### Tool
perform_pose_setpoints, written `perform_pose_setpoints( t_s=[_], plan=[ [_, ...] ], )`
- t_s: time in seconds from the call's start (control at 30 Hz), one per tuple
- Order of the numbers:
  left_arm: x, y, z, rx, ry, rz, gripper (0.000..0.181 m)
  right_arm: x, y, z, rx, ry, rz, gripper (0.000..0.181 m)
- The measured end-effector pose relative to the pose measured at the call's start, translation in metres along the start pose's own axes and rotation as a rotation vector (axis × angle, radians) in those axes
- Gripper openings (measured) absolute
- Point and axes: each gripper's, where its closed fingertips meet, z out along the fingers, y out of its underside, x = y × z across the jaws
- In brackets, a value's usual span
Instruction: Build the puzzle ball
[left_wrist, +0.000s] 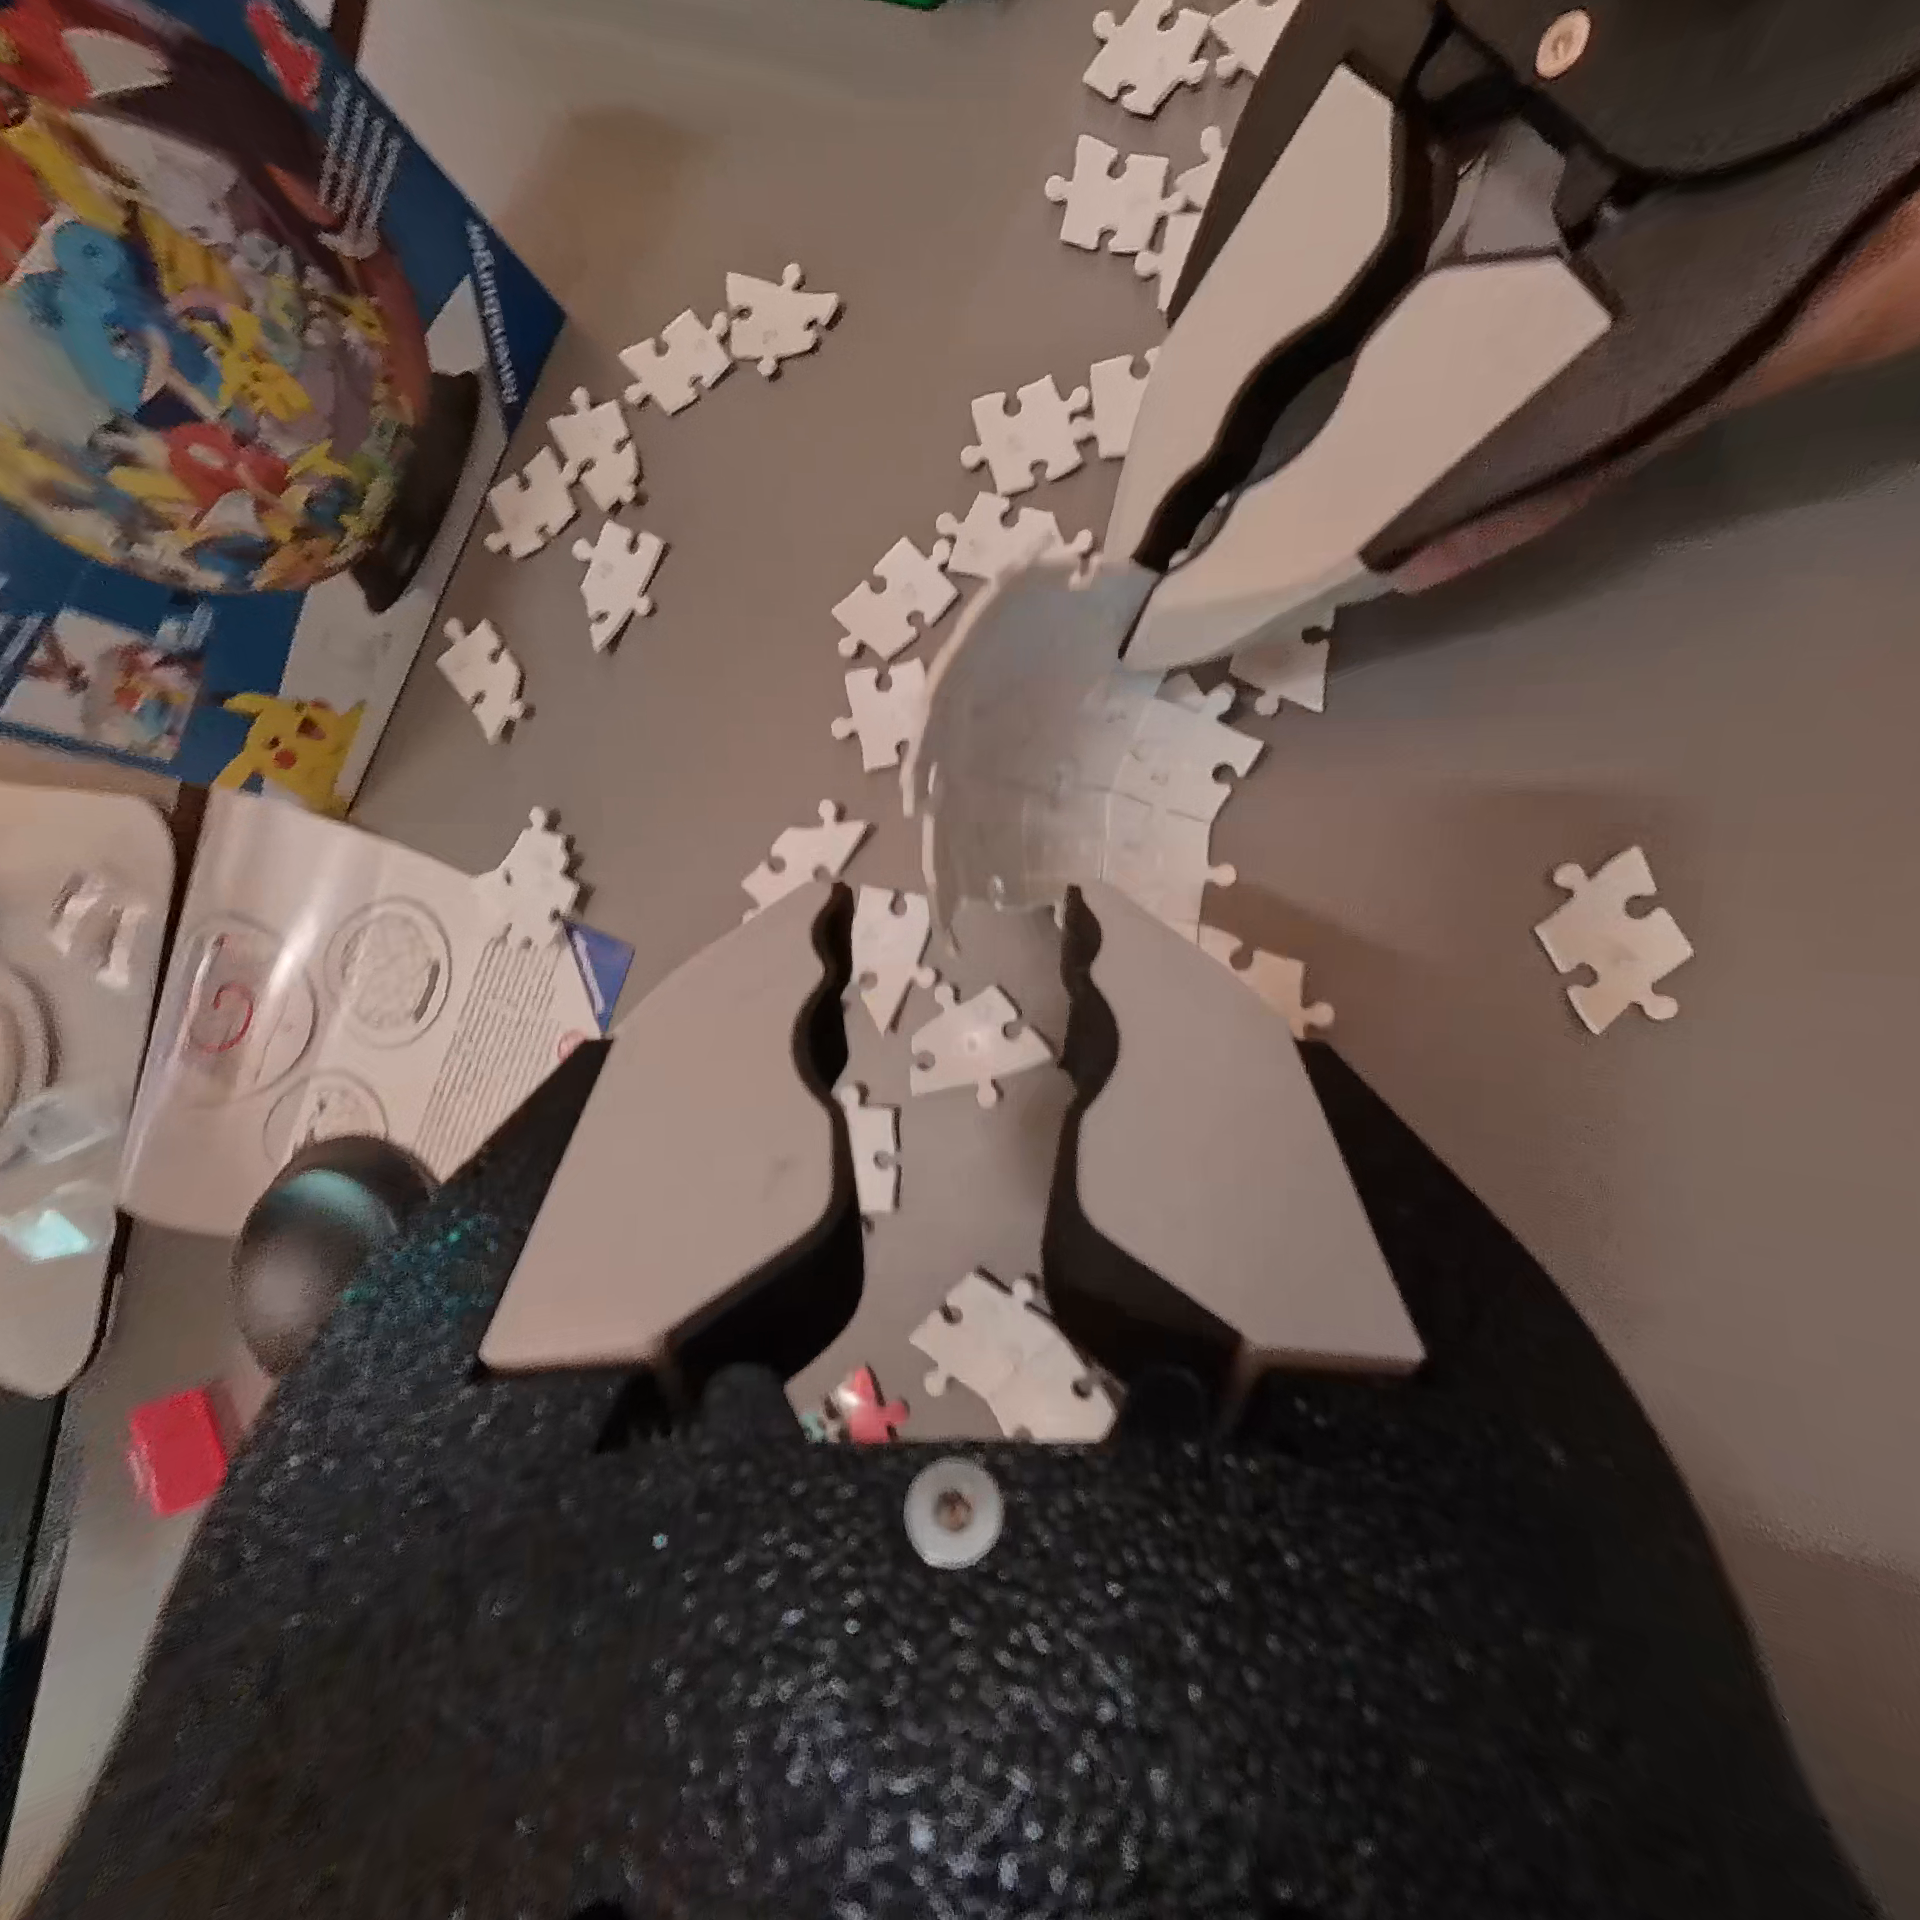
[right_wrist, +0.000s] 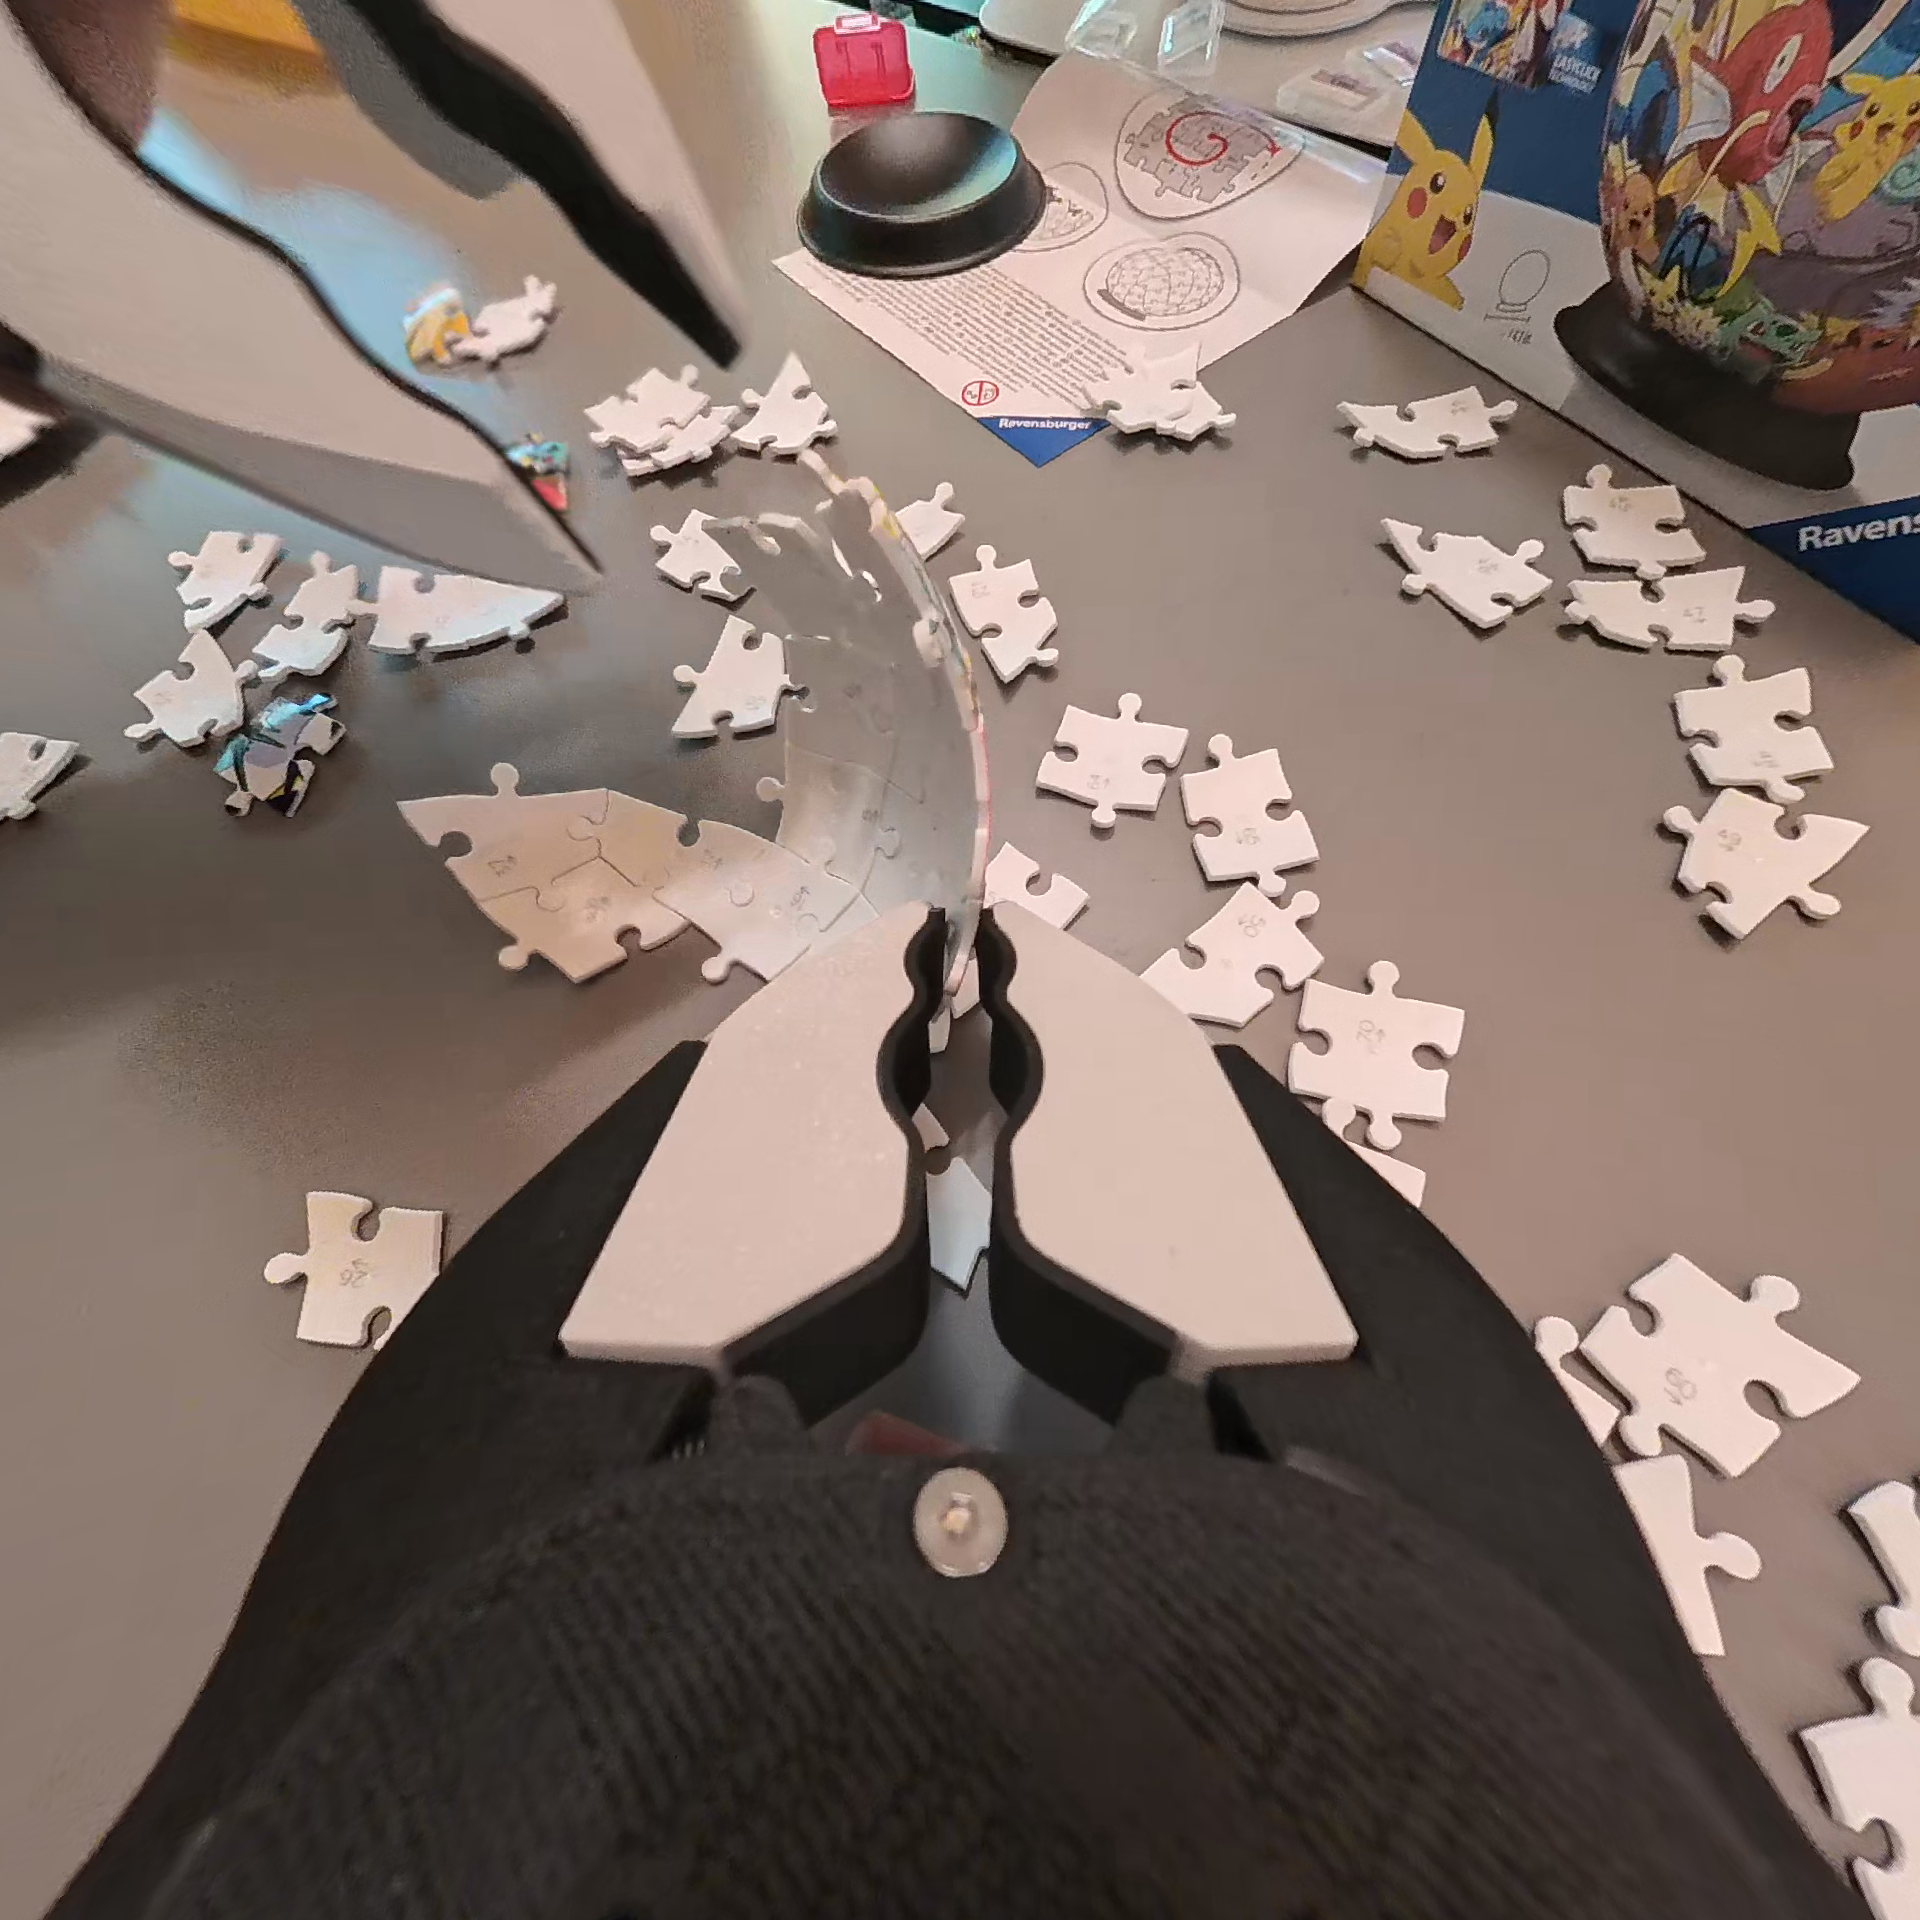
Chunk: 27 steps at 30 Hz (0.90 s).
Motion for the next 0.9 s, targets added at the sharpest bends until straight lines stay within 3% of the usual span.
perform_pose_setpoints(
  t_s=[0.03,0.27,0.5,0.67,0.9],
  plan=[
    [0.001,0.006,-0.005,0.003,-0.028,-0.018,0.038,0.000,0.000,0.000,0.002,0.001,0.000,0.006],
    [-0.016,0.080,-0.048,0.019,-0.296,-0.300,0.038,0.007,0.001,-0.003,0.006,0.020,0.015,0.006],
    [-0.009,0.135,-0.056,-0.048,-0.363,-0.453,0.036,0.013,0.005,-0.007,-0.002,0.007,0.039,0.006],
    [-0.006,0.148,-0.049,-0.080,-0.382,-0.520,0.035,0.023,0.007,-0.011,0.009,0.017,0.084,0.006],
    [0.001,0.131,-0.045,-0.057,-0.367,-0.532,0.034,0.029,0.008,-0.013,0.011,0.038,0.104,0.006]
  ],
)
